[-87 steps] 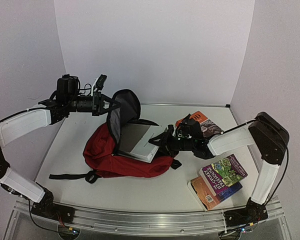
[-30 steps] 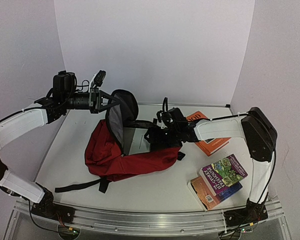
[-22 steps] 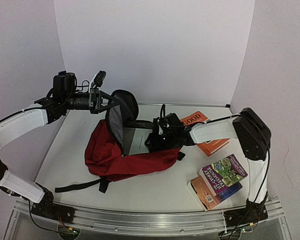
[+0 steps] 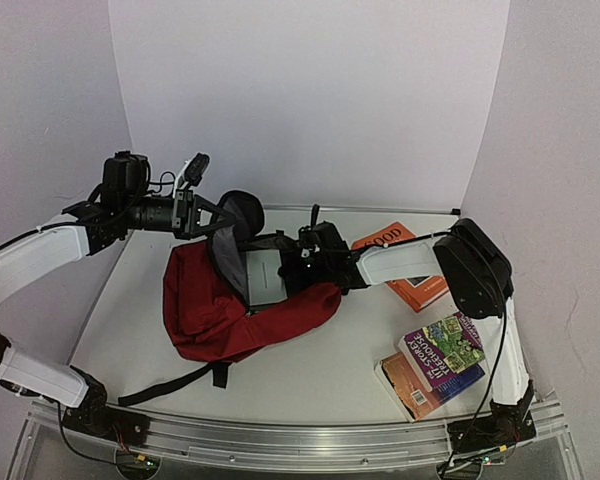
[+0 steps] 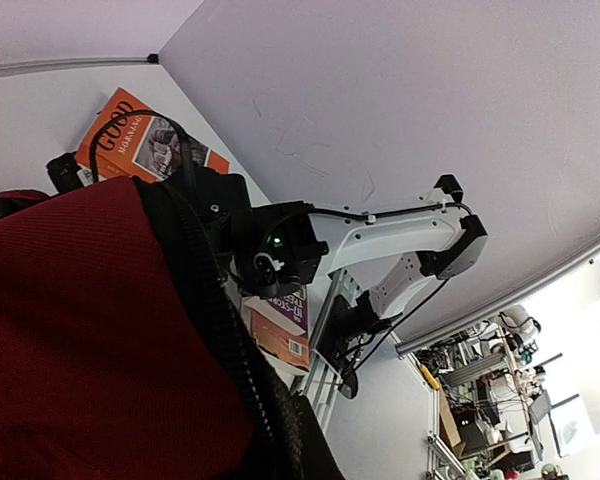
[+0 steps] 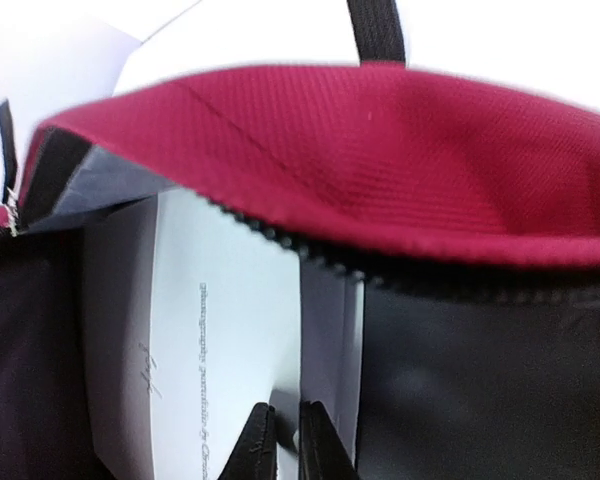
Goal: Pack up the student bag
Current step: Place the book in the student bag.
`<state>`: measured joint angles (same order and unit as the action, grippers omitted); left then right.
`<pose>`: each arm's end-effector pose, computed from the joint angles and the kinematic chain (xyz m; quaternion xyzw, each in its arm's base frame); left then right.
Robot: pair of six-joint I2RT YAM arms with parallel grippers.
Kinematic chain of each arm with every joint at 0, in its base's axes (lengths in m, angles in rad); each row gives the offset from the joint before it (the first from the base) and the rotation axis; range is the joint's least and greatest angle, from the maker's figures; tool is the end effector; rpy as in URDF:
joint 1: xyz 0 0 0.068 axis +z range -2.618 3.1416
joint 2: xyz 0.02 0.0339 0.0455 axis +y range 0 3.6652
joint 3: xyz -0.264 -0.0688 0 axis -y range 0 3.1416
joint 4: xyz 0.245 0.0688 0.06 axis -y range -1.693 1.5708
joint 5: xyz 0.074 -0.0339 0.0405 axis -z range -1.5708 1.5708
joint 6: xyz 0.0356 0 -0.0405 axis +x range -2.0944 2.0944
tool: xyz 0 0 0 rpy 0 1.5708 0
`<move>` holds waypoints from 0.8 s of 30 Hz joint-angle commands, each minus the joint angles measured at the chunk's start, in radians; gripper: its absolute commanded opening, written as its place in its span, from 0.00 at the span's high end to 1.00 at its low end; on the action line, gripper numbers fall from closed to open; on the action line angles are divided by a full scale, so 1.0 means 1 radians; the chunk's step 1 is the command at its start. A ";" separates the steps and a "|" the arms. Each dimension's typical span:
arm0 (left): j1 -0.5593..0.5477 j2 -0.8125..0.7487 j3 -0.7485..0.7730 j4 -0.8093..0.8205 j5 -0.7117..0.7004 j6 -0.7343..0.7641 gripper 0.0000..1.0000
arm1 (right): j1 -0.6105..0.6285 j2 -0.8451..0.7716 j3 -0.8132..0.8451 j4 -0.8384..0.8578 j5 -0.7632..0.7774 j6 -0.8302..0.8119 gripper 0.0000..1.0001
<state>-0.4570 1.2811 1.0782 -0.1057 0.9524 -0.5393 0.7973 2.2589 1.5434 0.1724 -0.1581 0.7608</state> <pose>0.2446 -0.1526 0.3472 0.2407 0.7281 -0.5757 0.2838 0.3491 0.3655 0.1456 -0.0547 0.8673 0.3932 0.3004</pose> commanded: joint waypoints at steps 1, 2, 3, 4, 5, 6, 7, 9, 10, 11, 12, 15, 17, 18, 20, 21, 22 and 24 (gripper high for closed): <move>0.016 -0.119 -0.050 -0.055 -0.177 0.017 1.00 | -0.013 -0.034 0.007 0.016 0.099 -0.039 0.81; 0.023 -0.135 -0.079 -0.051 -0.211 -0.005 1.00 | -0.018 -0.050 -0.010 0.012 0.121 -0.046 0.77; 0.031 -0.151 -0.110 -0.044 -0.243 -0.028 1.00 | -0.024 -0.065 -0.027 0.006 0.142 -0.052 0.72; 0.041 -0.171 -0.132 -0.042 -0.267 -0.049 1.00 | -0.031 -0.079 -0.041 0.000 0.153 -0.055 0.70; 0.048 -0.187 -0.161 -0.044 -0.301 -0.077 1.00 | -0.041 -0.089 -0.056 -0.014 0.165 -0.056 0.68; 0.057 -0.203 -0.181 -0.052 -0.337 -0.099 1.00 | -0.051 -0.099 -0.071 -0.029 0.183 -0.057 0.65; 0.064 -0.220 -0.206 -0.067 -0.376 -0.127 1.00 | -0.060 -0.107 -0.084 -0.045 0.201 -0.056 0.63; 0.079 -0.258 -0.256 -0.103 -0.456 -0.185 1.00 | -0.074 -0.130 -0.118 -0.070 0.238 -0.057 0.60; 0.084 -0.279 -0.283 -0.112 -0.489 -0.213 1.00 | -0.077 -0.143 -0.135 -0.078 0.256 -0.058 0.57; 0.088 -0.299 -0.310 -0.121 -0.522 -0.241 1.00 | -0.081 -0.157 -0.153 -0.085 0.274 -0.060 0.55; 0.092 -0.322 -0.339 -0.131 -0.552 -0.269 1.00 | -0.084 -0.174 -0.174 -0.092 0.294 -0.064 0.52; 0.104 -0.370 -0.415 -0.159 -0.615 -0.319 1.00 | -0.092 -0.218 -0.224 -0.108 0.328 -0.066 0.46; 0.115 -0.382 -0.464 -0.158 -0.623 -0.338 1.00 | -0.098 -0.246 -0.257 -0.122 0.342 -0.060 0.45; 0.124 -0.380 -0.480 -0.150 -0.616 -0.343 1.00 | -0.103 -0.263 -0.276 -0.125 0.345 -0.054 0.44; 0.144 -0.355 -0.507 -0.125 -0.593 -0.347 1.00 | -0.109 -0.302 -0.309 -0.126 0.339 -0.044 0.39; 0.150 -0.341 -0.514 -0.097 -0.574 -0.340 1.00 | -0.111 -0.317 -0.322 -0.126 0.326 -0.048 0.39; 0.155 -0.320 -0.516 -0.074 -0.561 -0.331 1.00 | -0.111 -0.335 -0.329 -0.125 0.302 -0.059 0.38; 0.168 -0.269 -0.512 -0.037 -0.541 -0.303 1.00 | -0.111 -0.368 -0.336 -0.124 0.244 -0.087 0.36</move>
<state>-0.3187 0.9451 0.5651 -0.2306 0.4045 -0.8561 0.7105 1.9923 1.2310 0.0792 0.1025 0.7150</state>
